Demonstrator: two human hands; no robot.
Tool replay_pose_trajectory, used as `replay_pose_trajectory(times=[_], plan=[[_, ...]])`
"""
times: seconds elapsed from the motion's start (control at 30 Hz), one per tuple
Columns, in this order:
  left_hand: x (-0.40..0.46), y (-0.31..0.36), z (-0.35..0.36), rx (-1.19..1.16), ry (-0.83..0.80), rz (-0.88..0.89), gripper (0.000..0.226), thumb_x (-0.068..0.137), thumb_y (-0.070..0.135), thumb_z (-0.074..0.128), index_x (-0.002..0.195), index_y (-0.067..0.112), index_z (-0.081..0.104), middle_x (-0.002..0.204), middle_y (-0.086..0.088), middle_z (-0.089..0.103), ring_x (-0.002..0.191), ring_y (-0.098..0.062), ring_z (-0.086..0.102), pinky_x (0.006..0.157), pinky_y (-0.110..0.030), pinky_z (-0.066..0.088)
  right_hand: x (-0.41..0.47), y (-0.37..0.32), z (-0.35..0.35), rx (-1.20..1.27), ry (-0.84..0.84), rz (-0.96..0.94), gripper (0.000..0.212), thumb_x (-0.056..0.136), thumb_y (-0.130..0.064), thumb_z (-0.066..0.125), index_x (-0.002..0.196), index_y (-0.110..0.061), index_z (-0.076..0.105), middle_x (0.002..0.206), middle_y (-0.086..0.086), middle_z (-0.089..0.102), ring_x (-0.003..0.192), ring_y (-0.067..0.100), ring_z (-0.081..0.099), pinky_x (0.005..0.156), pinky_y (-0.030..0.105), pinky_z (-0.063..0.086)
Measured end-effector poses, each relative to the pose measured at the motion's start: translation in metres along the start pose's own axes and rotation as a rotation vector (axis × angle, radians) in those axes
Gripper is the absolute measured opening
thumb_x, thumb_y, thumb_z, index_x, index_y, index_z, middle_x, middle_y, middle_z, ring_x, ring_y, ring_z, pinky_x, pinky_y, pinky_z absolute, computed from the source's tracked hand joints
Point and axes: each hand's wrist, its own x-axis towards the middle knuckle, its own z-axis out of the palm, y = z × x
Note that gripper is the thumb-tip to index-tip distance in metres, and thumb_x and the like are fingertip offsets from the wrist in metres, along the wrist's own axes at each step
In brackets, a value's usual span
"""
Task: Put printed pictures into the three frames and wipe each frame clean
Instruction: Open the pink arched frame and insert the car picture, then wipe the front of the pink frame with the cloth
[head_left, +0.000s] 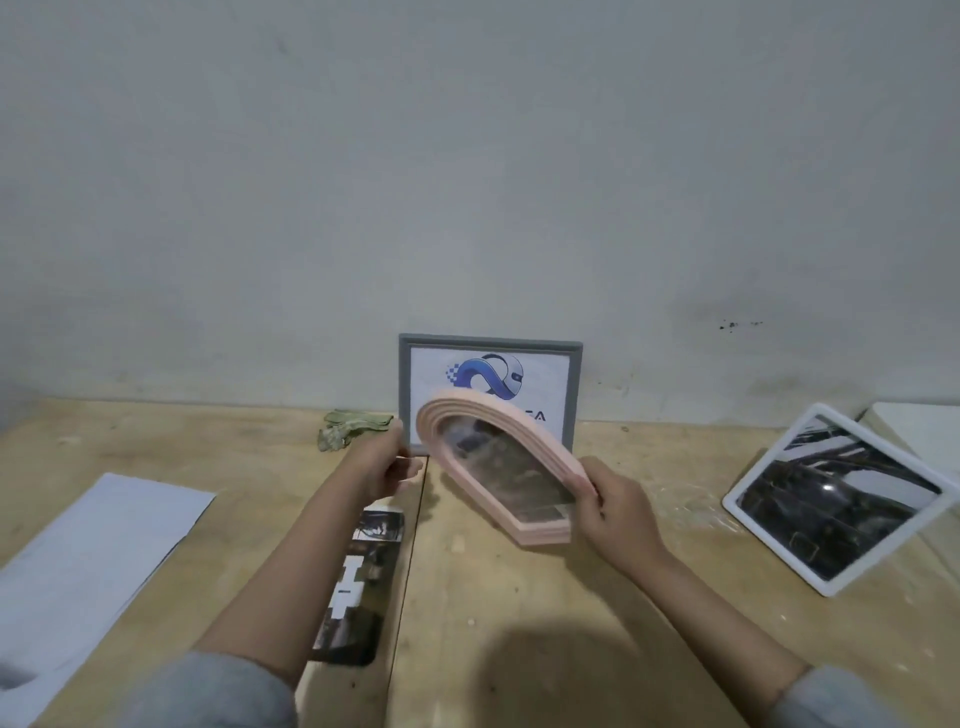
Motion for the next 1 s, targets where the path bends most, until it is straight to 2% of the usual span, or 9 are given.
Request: replay_pose_trajectory(times=[0.13,0.23,0.33,0.43,0.5,0.57,0.73,0.9,1.0], plan=[[-0.019,-0.029,0.002,0.042,-0.066,0.082,0.041,0.099,0.044,0.039,0.102,0.01,0.061,0.1,-0.005,0.067,0.095,-0.022,0.06,0.087,-0.04,0.044,0.018,-0.002,0.007,0.351,-0.026,0.337,0.037,0.1,-0.027,0.04,0.076,-0.001,0.052,0.069,0.017,0.052,0.063,0.018,0.047,0.057,0.029,0.033],[-0.036,-0.052,0.001,-0.022,-0.132,0.142,0.041,0.101,0.037,0.038,0.093,0.008,0.065,0.083,-0.004,0.071,0.081,-0.022,0.062,0.075,-0.035,0.047,0.028,0.002,0.025,0.511,-0.113,0.514,0.039,0.101,-0.028,0.038,0.092,-0.001,0.064,0.086,0.011,0.063,0.081,0.023,0.058,0.072,0.029,0.044],[-0.043,-0.069,-0.007,-0.107,-0.056,0.18,0.039,0.102,0.035,0.038,0.106,0.005,0.062,0.093,-0.015,0.071,0.084,-0.028,0.066,0.077,-0.042,0.054,0.03,0.004,0.047,0.662,-0.162,0.648,0.04,0.1,-0.034,0.04,0.111,-0.005,0.065,0.11,0.015,0.066,0.101,0.03,0.062,0.094,0.044,0.049],[-0.054,-0.083,-0.015,-0.214,0.077,0.215,0.035,0.102,0.034,0.039,0.1,0.007,0.061,0.079,-0.011,0.067,0.063,-0.018,0.066,0.054,-0.028,0.052,0.024,-0.001,0.07,0.77,-0.249,0.723,0.041,0.1,-0.039,0.04,0.114,-0.011,0.065,0.107,0.011,0.07,0.1,0.03,0.065,0.094,0.049,0.05],[-0.057,-0.092,-0.022,-0.302,0.14,0.218,0.035,0.102,0.033,0.04,0.097,0.006,0.061,0.079,-0.015,0.069,0.065,-0.023,0.069,0.056,-0.033,0.055,0.02,-0.002,0.086,0.79,-0.338,0.743,0.043,0.097,-0.045,0.041,0.118,-0.016,0.065,0.109,0.007,0.071,0.102,0.027,0.066,0.095,0.049,0.049],[-0.057,-0.101,-0.034,-0.366,0.207,0.199,0.036,0.101,0.033,0.04,0.099,0.003,0.061,0.087,-0.021,0.07,0.076,-0.034,0.069,0.069,-0.045,0.058,0.018,-0.01,0.104,0.793,-0.425,0.748,0.042,0.096,-0.045,0.042,0.116,-0.017,0.066,0.107,0.007,0.071,0.1,0.027,0.067,0.094,0.048,0.05],[-0.041,-0.111,-0.093,-0.366,0.414,0.143,0.033,0.102,0.026,0.041,0.097,-0.002,0.059,0.084,-0.016,0.067,0.069,-0.027,0.064,0.061,-0.03,0.051,0.039,-0.043,0.161,0.664,-0.491,0.672,0.033,0.098,-0.026,0.039,0.089,-0.01,0.067,0.082,0.007,0.066,0.073,0.021,0.063,0.072,0.038,0.05],[-0.018,-0.105,-0.17,-0.273,0.538,0.122,0.035,0.102,0.026,0.04,0.09,-0.001,0.059,0.081,-0.012,0.063,0.075,-0.027,0.059,0.063,-0.03,0.046,0.083,-0.071,0.235,0.279,-0.557,0.487,0.035,0.097,-0.023,0.045,0.128,-0.01,0.053,0.119,0.003,0.059,0.108,0.019,0.056,0.099,0.037,0.044],[0.001,-0.101,-0.208,-0.247,0.57,0.118,0.037,0.101,0.027,0.04,0.084,-0.004,0.052,0.077,-0.009,0.054,0.07,-0.022,0.051,0.061,-0.028,0.039,0.122,-0.08,0.283,0.021,-0.591,0.216,0.041,0.094,-0.018,0.048,0.133,-0.007,0.047,0.131,0.01,0.054,0.12,0.026,0.051,0.101,0.037,0.041]])
